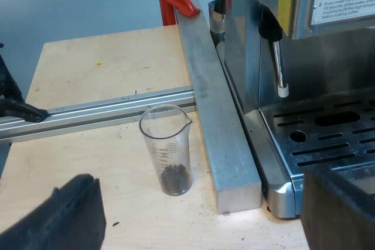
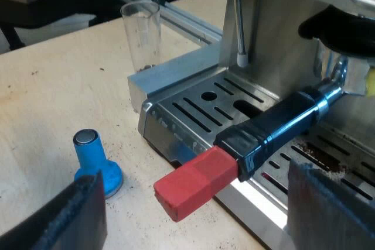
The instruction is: Pour the beans into the coffee machine
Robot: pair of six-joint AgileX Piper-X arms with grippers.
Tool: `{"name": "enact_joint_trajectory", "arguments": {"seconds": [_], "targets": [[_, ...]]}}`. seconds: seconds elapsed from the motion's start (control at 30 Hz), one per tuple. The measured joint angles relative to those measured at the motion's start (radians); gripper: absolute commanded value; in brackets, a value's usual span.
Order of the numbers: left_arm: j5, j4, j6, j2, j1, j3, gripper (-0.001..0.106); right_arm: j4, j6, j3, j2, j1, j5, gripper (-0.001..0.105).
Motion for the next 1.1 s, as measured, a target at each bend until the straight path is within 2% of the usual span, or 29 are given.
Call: {"name": "enact_joint_trajectory", "arguments": {"seconds": [0.23,0.43,0.57,0.77,0.97,1.0,1.1], "targets": [[0.0,0.0,0.0,0.002,0.0,0.0,0.071,-0.019,0.003,0.015,0.0,0.0,0.0,0.067],[0.0,0.0,-0.02,0.082,0.0,0.0,0.071,-0.02,0.006,0.015,0.0,0.0,0.0,0.067],[-0.029,-0.045,-0.028,0.203,0.0,0.002,0.071,-0.02,0.006,0.015,0.0,0.0,0.0,0.067],[-0.046,-0.167,-0.029,0.248,0.0,0.005,0.071,-0.02,0.006,0.015,0.0,0.0,0.0,0.067],[-0.059,-0.207,-0.031,0.264,0.003,0.069,0.071,-0.02,0.006,0.015,0.0,0.0,0.0,0.067],[-0.059,-0.231,-0.051,0.267,0.023,0.111,0.071,-0.02,0.006,0.015,0.0,0.0,0.0,0.067],[-0.04,-0.265,-0.072,0.267,0.055,0.146,0.071,-0.02,0.006,0.015,0.0,0.0,0.0,0.067]]}}
